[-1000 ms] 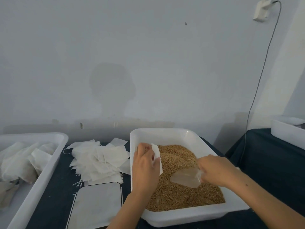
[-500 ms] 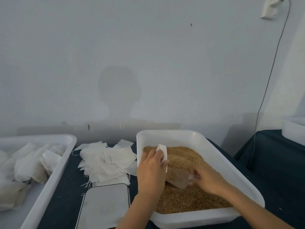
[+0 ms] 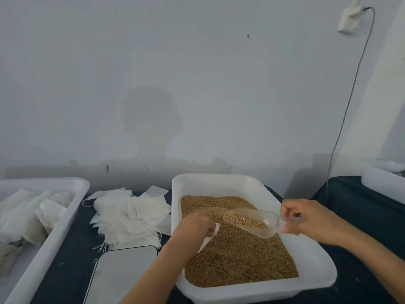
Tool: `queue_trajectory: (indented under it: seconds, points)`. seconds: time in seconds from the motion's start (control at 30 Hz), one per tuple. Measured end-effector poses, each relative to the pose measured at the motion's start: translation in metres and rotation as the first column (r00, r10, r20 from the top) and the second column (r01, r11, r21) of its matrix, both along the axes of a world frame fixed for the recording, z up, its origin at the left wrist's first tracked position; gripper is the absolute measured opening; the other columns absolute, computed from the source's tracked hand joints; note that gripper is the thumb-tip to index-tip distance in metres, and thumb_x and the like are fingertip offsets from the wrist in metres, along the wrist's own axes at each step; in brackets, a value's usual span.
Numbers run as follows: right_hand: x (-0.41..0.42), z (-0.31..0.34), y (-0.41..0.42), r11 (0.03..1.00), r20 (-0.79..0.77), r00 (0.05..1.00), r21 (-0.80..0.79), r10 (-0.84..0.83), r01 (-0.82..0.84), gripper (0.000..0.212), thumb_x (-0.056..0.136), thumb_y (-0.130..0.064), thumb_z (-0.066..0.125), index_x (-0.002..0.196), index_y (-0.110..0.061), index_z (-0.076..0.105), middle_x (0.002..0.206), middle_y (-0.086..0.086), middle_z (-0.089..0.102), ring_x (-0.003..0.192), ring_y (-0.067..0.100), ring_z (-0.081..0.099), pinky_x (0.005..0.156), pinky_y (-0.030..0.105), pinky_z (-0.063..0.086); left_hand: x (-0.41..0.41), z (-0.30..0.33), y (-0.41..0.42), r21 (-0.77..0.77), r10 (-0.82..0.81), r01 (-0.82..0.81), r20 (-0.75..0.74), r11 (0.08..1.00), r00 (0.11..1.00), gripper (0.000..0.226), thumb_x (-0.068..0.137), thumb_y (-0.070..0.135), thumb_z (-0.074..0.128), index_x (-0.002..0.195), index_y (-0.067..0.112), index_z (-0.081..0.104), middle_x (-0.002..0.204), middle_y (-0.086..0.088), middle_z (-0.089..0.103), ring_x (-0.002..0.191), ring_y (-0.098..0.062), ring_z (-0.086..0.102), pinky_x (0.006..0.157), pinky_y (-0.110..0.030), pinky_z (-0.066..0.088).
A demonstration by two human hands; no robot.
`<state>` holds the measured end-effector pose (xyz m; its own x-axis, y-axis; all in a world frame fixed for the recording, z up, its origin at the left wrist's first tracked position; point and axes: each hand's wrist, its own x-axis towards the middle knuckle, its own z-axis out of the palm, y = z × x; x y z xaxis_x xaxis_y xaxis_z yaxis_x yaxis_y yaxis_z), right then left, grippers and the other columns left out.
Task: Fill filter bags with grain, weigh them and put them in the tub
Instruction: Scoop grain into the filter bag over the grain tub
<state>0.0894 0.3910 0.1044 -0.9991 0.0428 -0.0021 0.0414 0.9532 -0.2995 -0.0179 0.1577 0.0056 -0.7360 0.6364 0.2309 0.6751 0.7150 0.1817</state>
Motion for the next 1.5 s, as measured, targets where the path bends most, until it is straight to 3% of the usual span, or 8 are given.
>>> queue_trajectory:
  seconds: [0.1,0.23,0.5,0.67,0.77,0.9,1.13,1.5]
  points:
    - [-0.003,0.001,-0.002,0.999,0.034,0.999,0.045,0.017,-0.019,0.018,0.077,-0.033,0.074,0.077,-0.026,0.057,0.079,-0.012,0.061,0.077,0.009,0.060,0.076,0.032,0.049,0.002,-0.002,-0.001,-0.014,-0.035,0.035,-0.023,0.999,0.999,0.019,0.094,0.010,0.052,0.106,0.011,0.067,0.093,0.002,0.042,0.087,-0.014,0.043,0.071,-0.020,0.029]
    - [-0.010,0.003,-0.009,0.991,0.078,0.996,0.120,0.041,-0.050,0.019,0.076,-0.036,0.074,0.079,-0.027,0.058,0.083,-0.013,0.059,0.081,0.008,0.060,0.078,0.033,0.047,0.007,0.003,-0.003,0.051,-0.068,0.071,-0.056,0.996,0.996,0.011,0.092,0.018,0.057,0.097,0.011,0.064,0.101,-0.002,0.056,0.096,-0.017,0.052,0.074,-0.021,0.035]
    - [-0.022,0.021,-0.022,0.980,0.157,0.986,0.182,0.057,-0.086,0.018,0.080,-0.036,0.071,0.081,-0.024,0.058,0.081,-0.010,0.064,0.070,0.004,0.064,0.079,0.032,0.050,0.014,0.006,-0.006,0.168,-0.085,0.109,-0.148,0.980,0.985,0.012,0.091,0.023,0.057,0.096,0.013,0.062,0.108,0.002,0.053,0.104,-0.011,0.042,0.081,-0.022,0.038]
    - [-0.027,0.038,-0.031,0.960,0.160,0.985,0.258,0.065,-0.106,0.017,0.081,-0.035,0.071,0.080,-0.024,0.058,0.064,-0.013,0.058,0.063,0.002,0.059,0.065,0.024,0.043,0.015,0.006,-0.007,0.203,-0.083,0.124,-0.200,0.971,0.976,0.014,0.093,0.024,0.054,0.098,0.013,0.061,0.110,0.002,0.051,0.105,-0.010,0.041,0.082,-0.021,0.038]
    - [-0.030,0.047,-0.037,0.939,0.163,0.984,0.324,0.066,-0.117,0.018,0.080,-0.036,0.071,0.081,-0.024,0.058,0.067,-0.013,0.059,0.066,0.004,0.061,0.066,0.024,0.044,0.016,0.005,-0.007,0.224,-0.091,0.140,-0.215,0.965,0.972,0.014,0.093,0.025,0.054,0.098,0.014,0.061,0.109,0.002,0.051,0.105,-0.010,0.041,0.082,-0.020,0.038]
    - [-0.035,0.051,-0.044,0.913,0.148,0.986,0.388,0.075,-0.127,0.020,0.077,-0.037,0.072,0.076,-0.026,0.055,0.071,-0.011,0.061,0.069,0.009,0.064,0.061,0.024,0.041,0.016,0.005,-0.008,0.250,-0.089,0.142,-0.212,0.958,0.973,0.014,0.093,0.025,0.055,0.096,0.013,0.061,0.109,0.002,0.051,0.105,-0.011,0.042,0.082,-0.021,0.039]
    - [-0.041,0.055,-0.053,0.860,0.090,0.992,0.495,0.088,-0.122,0.020,0.076,-0.038,0.072,0.075,-0.029,0.054,0.068,-0.014,0.049,0.061,0.001,0.045,0.051,0.021,0.028,0.015,0.005,-0.009,0.292,-0.084,0.140,-0.197,0.946,0.977,0.013,0.091,0.025,0.057,0.095,0.013,0.062,0.108,0.002,0.052,0.104,-0.010,0.042,0.080,-0.017,0.034]
    - [-0.040,0.053,-0.051,0.872,0.079,0.993,0.477,0.084,-0.112,0.022,0.076,-0.037,0.072,0.072,-0.029,0.051,0.067,-0.013,0.047,0.063,0.005,0.046,0.053,0.022,0.029,0.010,0.001,-0.010,0.339,-0.045,0.079,-0.108,0.937,0.993,0.010,0.089,0.020,0.061,0.090,0.010,0.059,0.104,0.001,0.054,0.096,-0.008,0.042,0.078,-0.014,0.031]
